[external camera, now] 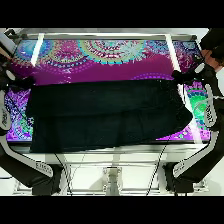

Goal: Fold the clothes and pants, and hang the long-sleeved shirts on hangers.

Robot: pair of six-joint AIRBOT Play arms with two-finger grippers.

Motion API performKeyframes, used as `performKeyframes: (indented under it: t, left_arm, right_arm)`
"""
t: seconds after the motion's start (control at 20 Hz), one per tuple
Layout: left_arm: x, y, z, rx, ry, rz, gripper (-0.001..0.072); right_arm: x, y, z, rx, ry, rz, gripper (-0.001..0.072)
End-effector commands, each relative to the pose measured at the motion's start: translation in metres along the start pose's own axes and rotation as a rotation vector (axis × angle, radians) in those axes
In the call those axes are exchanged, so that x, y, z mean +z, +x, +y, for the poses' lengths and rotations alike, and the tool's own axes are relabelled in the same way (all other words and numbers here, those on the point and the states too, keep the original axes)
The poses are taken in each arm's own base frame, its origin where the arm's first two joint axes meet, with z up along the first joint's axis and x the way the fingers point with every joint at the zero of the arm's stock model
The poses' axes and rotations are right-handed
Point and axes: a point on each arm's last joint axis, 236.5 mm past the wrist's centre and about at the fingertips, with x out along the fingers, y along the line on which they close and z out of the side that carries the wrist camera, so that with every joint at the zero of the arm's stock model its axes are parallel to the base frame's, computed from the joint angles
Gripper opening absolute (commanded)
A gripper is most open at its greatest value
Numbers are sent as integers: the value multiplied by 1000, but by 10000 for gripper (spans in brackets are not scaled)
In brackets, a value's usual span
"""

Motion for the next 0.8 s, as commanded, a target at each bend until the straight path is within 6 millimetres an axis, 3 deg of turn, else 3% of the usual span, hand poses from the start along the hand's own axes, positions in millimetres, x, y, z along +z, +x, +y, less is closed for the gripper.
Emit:
performKeyframes:
  t: [0.0,0.1,0.3,0.5,0.65,0.7,0.75]
  left_arm:
    - [49,-35,16,-13,-145,-167,34]
    - [52,-35,21,-25,-188,-174,34]
    - [53,-16,4,-104,-268,-184,35]
    - [74,-17,-9,-169,-323,-275,34]
    - [66,-4,-12,-169,-327,-251,36]
    - [61,2,-15,-172,-331,-238,44]
    - [57,7,-19,-177,-330,-227,45]
  right_arm:
    - [22,-2,-17,-32,114,-90,22]
    - [28,-3,-21,-28,148,-111,22]
    - [33,10,-12,8,171,-143,22]
    - [61,15,-9,49,255,-269,22]
    - [59,29,-8,76,304,-268,24]
    - [54,37,-6,79,307,-253,71]
    - [50,44,-5,80,296,-243,205]
